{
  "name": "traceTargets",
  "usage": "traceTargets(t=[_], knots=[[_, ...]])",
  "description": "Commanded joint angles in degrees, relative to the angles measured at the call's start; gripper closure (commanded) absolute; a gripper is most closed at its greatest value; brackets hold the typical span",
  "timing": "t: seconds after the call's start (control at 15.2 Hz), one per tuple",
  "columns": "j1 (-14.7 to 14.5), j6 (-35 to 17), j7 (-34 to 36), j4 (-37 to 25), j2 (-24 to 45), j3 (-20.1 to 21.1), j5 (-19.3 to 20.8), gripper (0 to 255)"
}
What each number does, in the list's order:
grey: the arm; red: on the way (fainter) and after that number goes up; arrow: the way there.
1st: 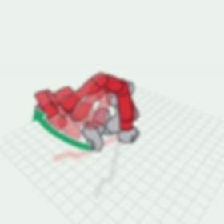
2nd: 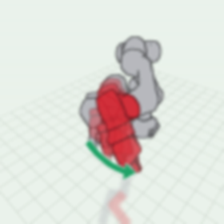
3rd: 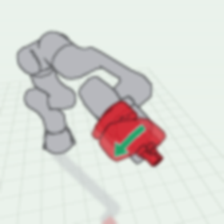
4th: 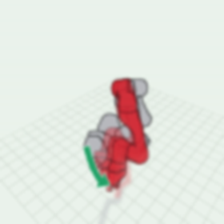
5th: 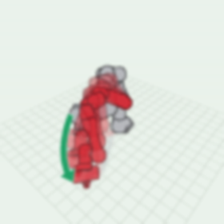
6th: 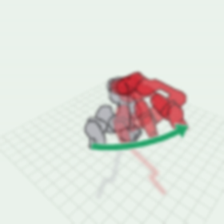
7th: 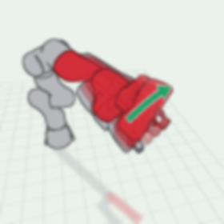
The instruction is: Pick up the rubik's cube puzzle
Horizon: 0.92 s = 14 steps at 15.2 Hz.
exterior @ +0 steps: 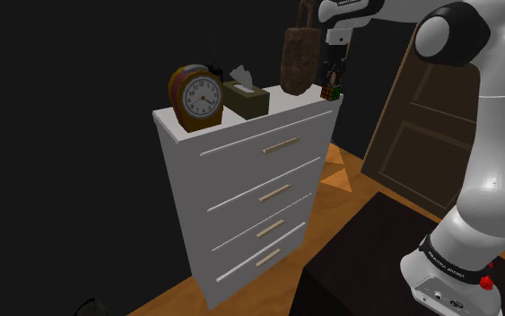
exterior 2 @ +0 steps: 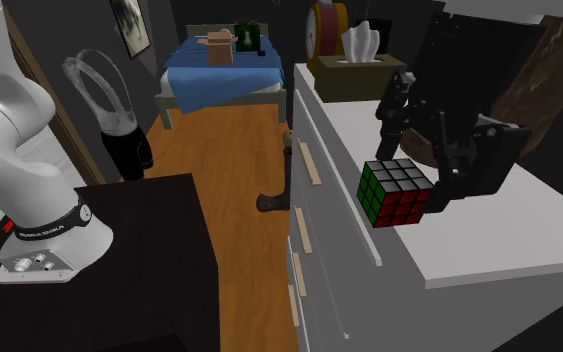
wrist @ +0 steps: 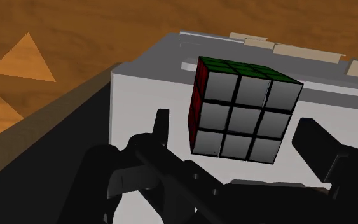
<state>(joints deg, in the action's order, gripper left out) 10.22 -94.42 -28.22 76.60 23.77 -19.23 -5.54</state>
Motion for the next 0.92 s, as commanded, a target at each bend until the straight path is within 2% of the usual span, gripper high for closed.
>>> traceTargets(t=[0.0,0.59,0.86], knots=[[-0.2,-0.4,0.0,0.7,-0.1,0.1,0.1,255],[-0.2,-0.4,0.0,0.5,0.1,0.1,0.0,255],[0.2,2.9,0.0,-3.1,0.5,0.0,-0.1,255]])
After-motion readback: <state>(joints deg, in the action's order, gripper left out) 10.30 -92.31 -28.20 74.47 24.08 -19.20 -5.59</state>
